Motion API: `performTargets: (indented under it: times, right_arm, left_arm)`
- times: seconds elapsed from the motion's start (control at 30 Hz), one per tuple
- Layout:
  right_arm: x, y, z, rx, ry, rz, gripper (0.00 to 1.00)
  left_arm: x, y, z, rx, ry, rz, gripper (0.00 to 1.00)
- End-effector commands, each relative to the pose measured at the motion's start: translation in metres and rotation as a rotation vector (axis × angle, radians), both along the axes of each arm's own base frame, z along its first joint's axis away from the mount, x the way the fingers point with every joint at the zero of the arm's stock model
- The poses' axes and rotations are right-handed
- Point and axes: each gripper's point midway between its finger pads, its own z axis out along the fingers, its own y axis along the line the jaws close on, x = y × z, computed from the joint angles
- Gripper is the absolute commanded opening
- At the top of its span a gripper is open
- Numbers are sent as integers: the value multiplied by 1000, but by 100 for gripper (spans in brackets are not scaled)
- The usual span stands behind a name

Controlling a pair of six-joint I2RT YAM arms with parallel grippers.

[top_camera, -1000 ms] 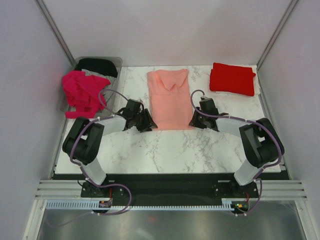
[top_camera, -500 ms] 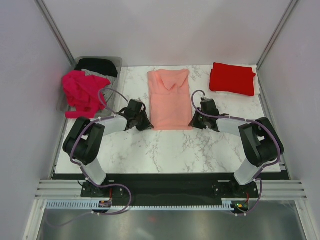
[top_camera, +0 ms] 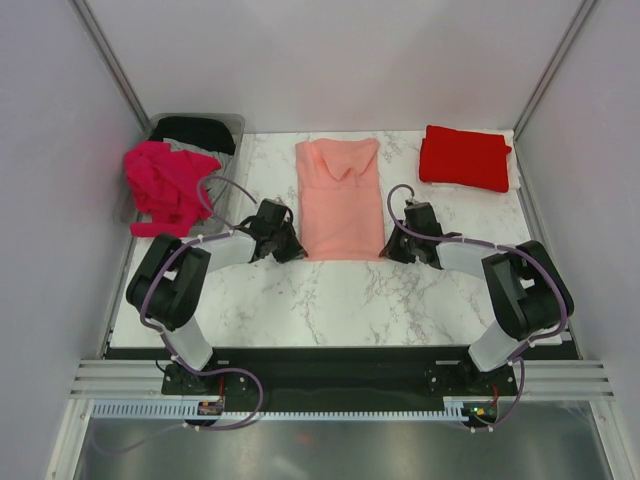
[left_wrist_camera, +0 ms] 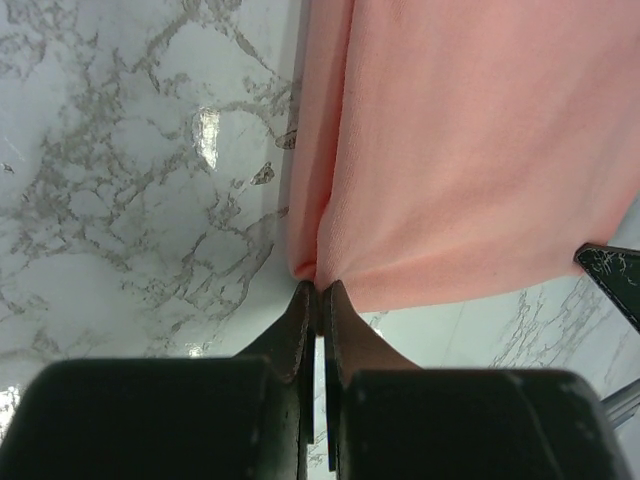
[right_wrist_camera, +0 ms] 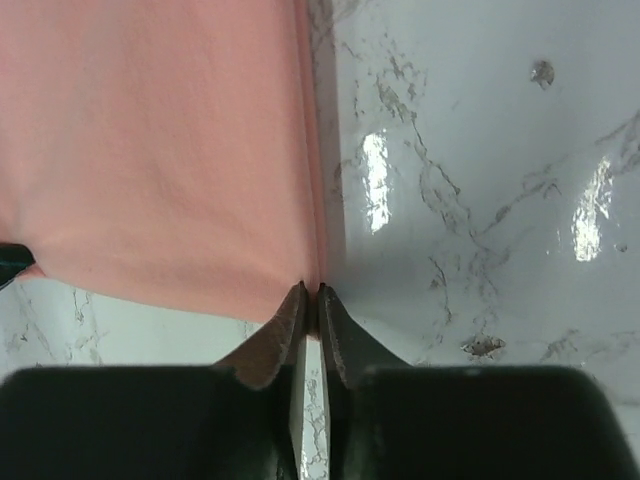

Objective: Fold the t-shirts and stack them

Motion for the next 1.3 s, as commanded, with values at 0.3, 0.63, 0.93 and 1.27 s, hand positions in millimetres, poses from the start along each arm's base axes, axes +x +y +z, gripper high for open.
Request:
performTargets:
  times: [0.3, 0.63, 0.93, 1.27]
  right_arm:
    - [-55, -16, -4, -30, 126, 9, 0]
    - [-133, -1, 77, 13, 87, 40, 0]
    - [-163, -1, 152, 5, 2, 29, 0]
    - [-107, 6, 184, -195, -74, 29, 0]
  left_arm:
    - [-23, -6, 54, -35, -77, 37, 2]
    - [-130, 6, 115, -146, -88, 49, 2]
    - [-186, 22, 138, -157, -37, 29, 2]
    - [-153, 50, 170, 43, -168, 114, 2]
